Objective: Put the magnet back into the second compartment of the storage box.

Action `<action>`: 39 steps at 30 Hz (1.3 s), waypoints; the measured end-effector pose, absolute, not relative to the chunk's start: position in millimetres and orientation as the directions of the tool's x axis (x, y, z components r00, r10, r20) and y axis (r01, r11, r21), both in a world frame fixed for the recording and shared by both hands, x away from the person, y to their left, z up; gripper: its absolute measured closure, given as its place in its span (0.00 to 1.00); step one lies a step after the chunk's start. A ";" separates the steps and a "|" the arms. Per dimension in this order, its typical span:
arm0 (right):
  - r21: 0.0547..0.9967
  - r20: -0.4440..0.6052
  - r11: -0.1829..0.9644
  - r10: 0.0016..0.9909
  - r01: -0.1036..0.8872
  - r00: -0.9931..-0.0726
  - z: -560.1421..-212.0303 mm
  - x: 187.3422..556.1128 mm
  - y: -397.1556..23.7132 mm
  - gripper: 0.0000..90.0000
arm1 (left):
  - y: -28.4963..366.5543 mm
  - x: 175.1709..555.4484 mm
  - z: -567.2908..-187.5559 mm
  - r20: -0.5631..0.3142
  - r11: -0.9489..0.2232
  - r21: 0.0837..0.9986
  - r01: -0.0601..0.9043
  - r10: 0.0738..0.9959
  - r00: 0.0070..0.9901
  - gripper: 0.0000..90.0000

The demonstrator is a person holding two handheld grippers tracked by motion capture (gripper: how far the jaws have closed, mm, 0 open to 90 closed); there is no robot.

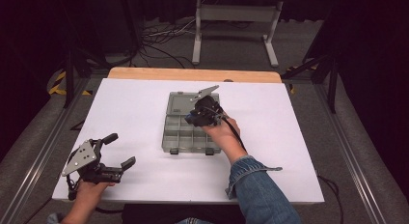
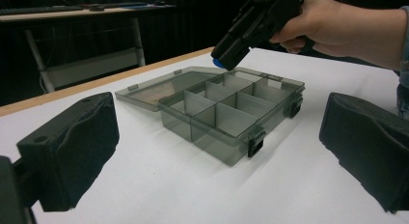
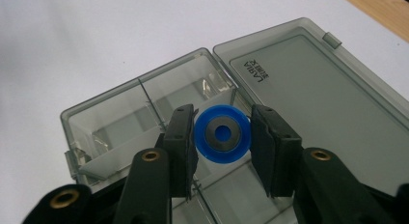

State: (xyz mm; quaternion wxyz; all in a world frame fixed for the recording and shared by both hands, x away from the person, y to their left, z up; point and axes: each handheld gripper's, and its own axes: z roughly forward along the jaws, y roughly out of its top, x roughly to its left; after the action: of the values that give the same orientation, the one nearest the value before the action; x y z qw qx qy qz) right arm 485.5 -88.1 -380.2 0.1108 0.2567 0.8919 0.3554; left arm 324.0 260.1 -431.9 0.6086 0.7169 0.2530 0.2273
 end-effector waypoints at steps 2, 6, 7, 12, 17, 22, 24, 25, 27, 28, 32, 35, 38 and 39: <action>0.685 -0.015 0.620 0.537 0.383 -0.844 -383.9 488.1 -87.1 0.70 | 260.0 324.0 -432.0 0.018 -0.131 0.988 0.086 0.640 0.769 0.01; 0.684 -0.011 0.622 0.531 0.381 -0.847 -388.5 492.0 -84.7 0.70 | 260.0 324.2 -432.1 0.018 -0.133 0.987 0.087 0.638 0.770 0.01; 0.684 -0.012 0.622 0.533 0.382 -0.846 -389.5 492.5 -84.0 0.70 | 259.8 324.3 -432.2 0.020 -0.132 0.988 0.084 0.639 0.769 0.01; 0.668 -0.003 0.631 0.533 0.395 -0.846 -397.9 498.0 -82.3 0.70 | 259.8 324.4 -432.2 0.019 -0.131 0.988 0.084 0.639 0.769 0.01; 0.662 0.010 0.629 0.536 0.407 -0.844 -402.8 501.6 -80.9 0.70 | 259.8 324.5 -432.3 0.018 -0.130 0.988 0.085 0.638 0.769 0.01; 0.654 0.013 0.637 0.530 0.408 -0.848 -407.7 503.8 -78.9 0.70 | 259.9 324.5 -432.2 0.019 -0.132 0.988 0.085 0.638 0.770 0.01; 0.651 0.013 0.640 0.528 0.408 -0.849 -409.5 504.6 -77.9 0.69 | 259.9 324.6 -432.3 0.019 -0.131 0.988 0.085 0.639 0.769 0.01; 0.651 0.016 0.640 0.525 0.407 -0.851 -410.3 504.9 -77.5 0.69 | 259.9 324.6 -432.3 0.019 -0.131 0.988 0.085 0.638 0.770 0.01; 0.649 0.013 0.644 0.521 0.404 -0.853 -411.2 505.2 -76.4 0.69 | 259.9 324.6 -432.3 0.018 -0.131 0.988 0.085 0.638 0.770 0.01; 0.648 0.013 0.645 0.522 0.405 -0.853 -411.7 505.1 -75.4 0.69 | 259.9 324.6 -432.4 0.018 -0.130 0.988 0.085 0.637 0.770 0.01; 0.642 0.008 0.654 0.516 0.400 -0.857 -413.8 505.1 -72.5 0.69 | 259.8 324.5 -432.1 0.020 -0.135 0.987 0.086 0.636 0.771 0.01; 0.634 0.000 0.664 0.511 0.395 -0.860 -415.3 504.9 -70.2 0.69 | 259.6 324.5 -432.2 0.019 -0.132 0.988 0.084 0.637 0.771 0.01; 0.627 -0.006 0.674 0.506 0.391 -0.862 -416.6 504.3 -67.1 0.69 | 259.6 324.6 -432.2 0.018 -0.131 0.988 0.085 0.636 0.771 0.01; 0.624 -0.007 0.676 0.506 0.391 -0.863 -417.0 504.1 -66.1 0.69 | 259.6 324.5 -432.2 0.019 -0.132 0.988 0.084 0.636 0.771 0.01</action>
State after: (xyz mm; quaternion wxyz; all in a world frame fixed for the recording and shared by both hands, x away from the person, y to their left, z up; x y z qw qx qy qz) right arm 504.1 -66.1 -417.0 0.0900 0.2462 0.9110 0.3183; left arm 324.5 259.6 -432.2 0.6092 0.7173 0.2512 0.2265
